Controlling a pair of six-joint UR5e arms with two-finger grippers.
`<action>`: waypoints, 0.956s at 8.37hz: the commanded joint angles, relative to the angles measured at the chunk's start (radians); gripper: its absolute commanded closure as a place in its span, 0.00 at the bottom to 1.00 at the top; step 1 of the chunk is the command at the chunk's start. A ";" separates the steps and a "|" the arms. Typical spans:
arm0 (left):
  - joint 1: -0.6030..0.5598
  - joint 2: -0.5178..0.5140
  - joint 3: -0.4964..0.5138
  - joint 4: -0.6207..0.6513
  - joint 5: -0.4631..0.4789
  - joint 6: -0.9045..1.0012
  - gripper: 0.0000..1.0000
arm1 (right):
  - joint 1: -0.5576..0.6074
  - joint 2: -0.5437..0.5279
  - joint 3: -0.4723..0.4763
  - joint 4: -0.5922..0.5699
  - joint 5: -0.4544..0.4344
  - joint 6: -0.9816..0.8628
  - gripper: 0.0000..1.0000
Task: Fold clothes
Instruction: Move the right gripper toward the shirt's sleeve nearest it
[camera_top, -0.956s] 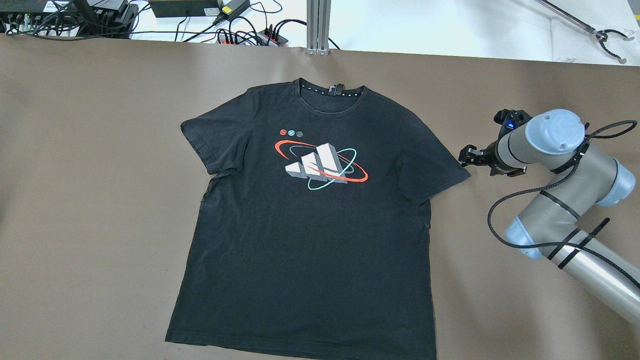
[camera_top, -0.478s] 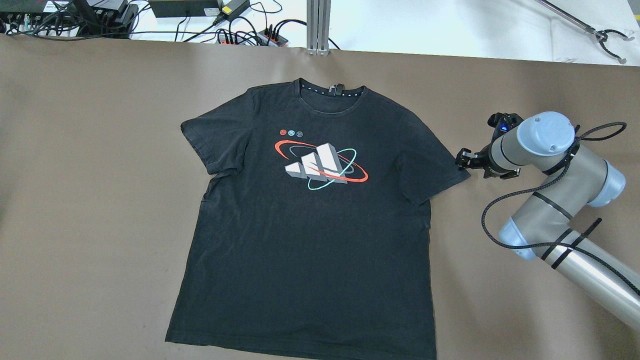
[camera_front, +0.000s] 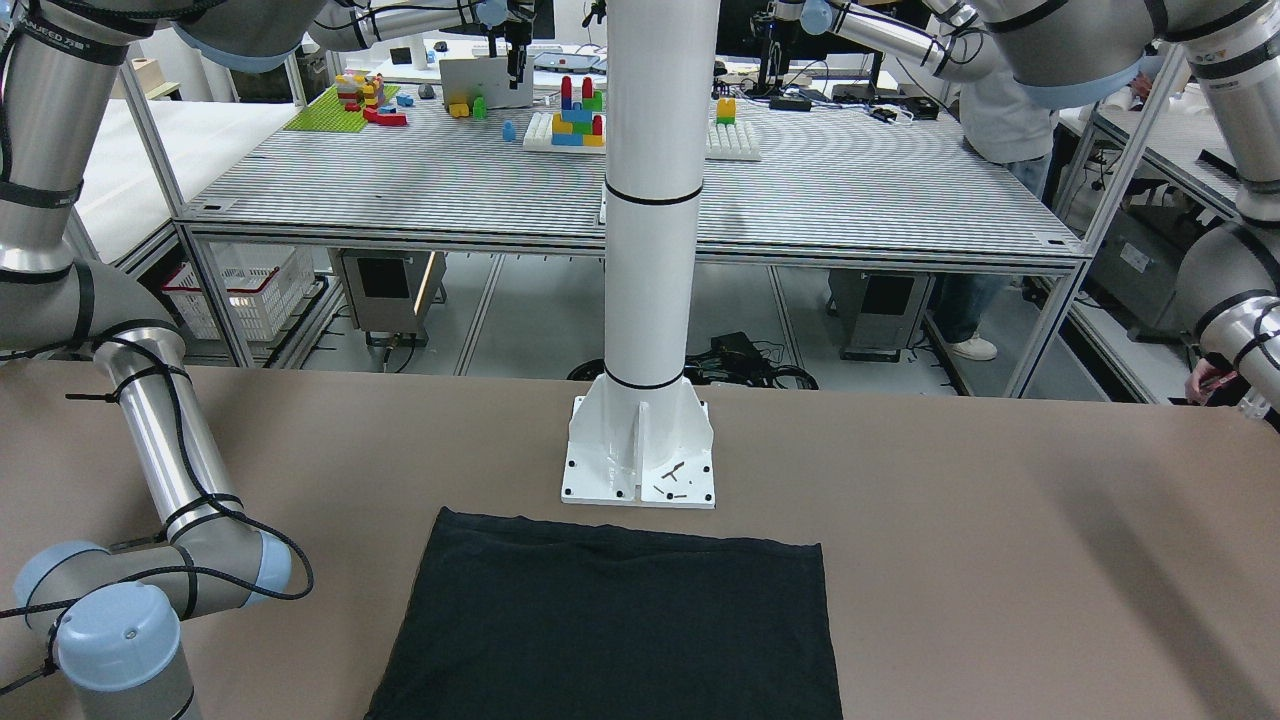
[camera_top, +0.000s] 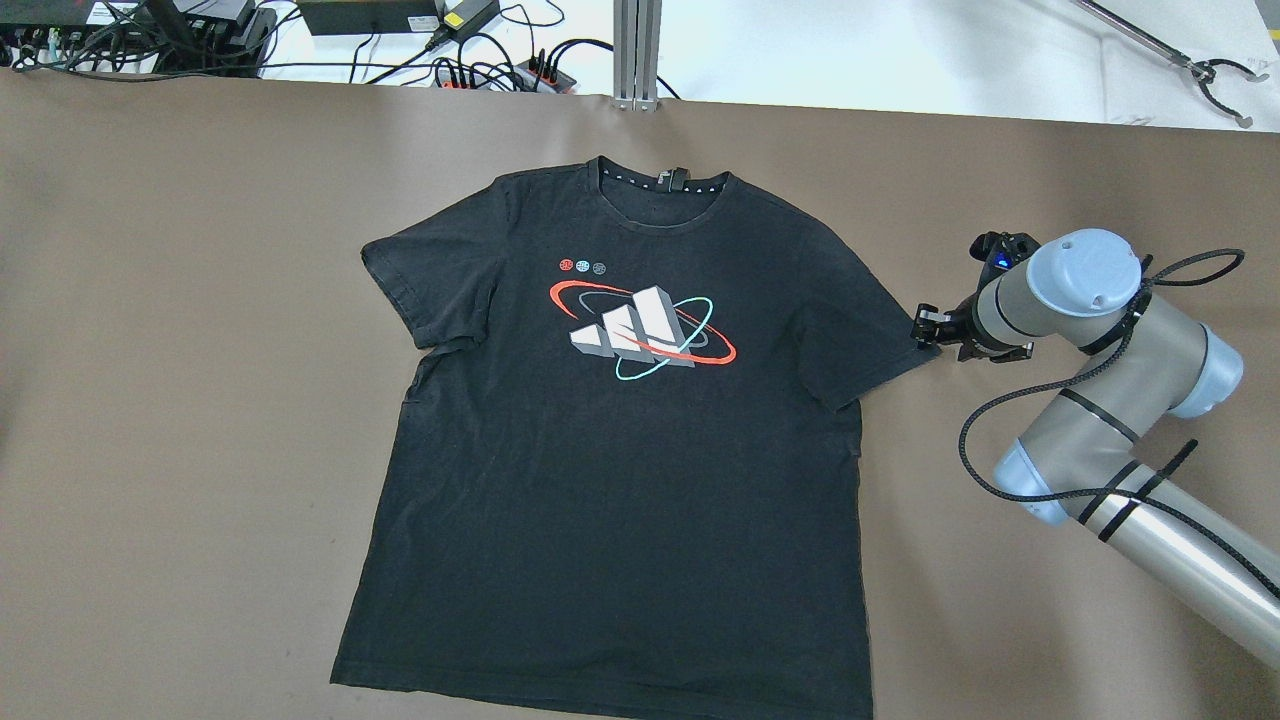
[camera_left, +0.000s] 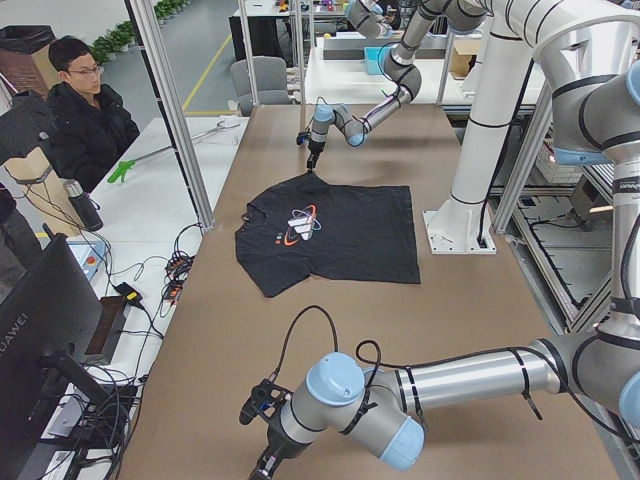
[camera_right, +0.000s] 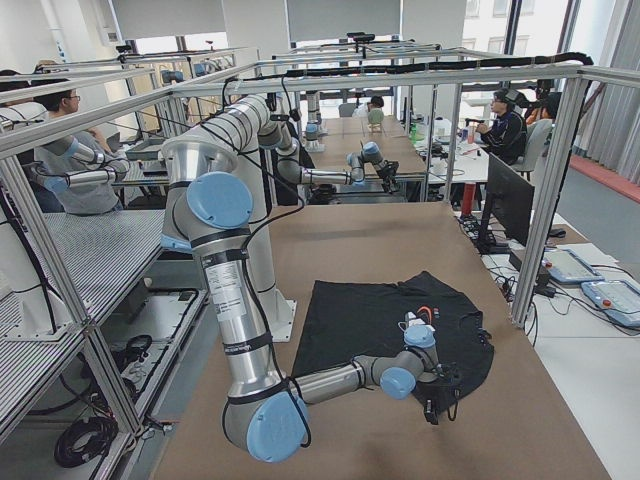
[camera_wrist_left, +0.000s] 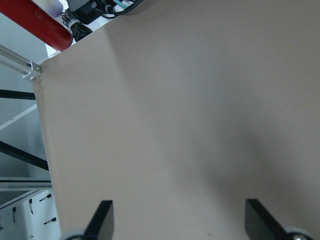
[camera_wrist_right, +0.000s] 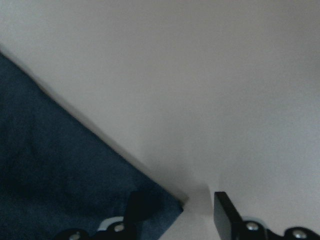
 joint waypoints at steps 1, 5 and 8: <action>0.000 0.000 -0.001 0.000 0.000 -0.002 0.07 | -0.003 0.023 -0.023 0.000 0.002 -0.005 1.00; 0.000 0.000 -0.003 0.000 0.003 -0.036 0.07 | -0.003 0.067 0.133 -0.043 0.057 -0.028 1.00; 0.002 0.000 0.000 0.002 0.006 -0.039 0.07 | -0.072 0.230 0.084 -0.161 -0.004 -0.014 1.00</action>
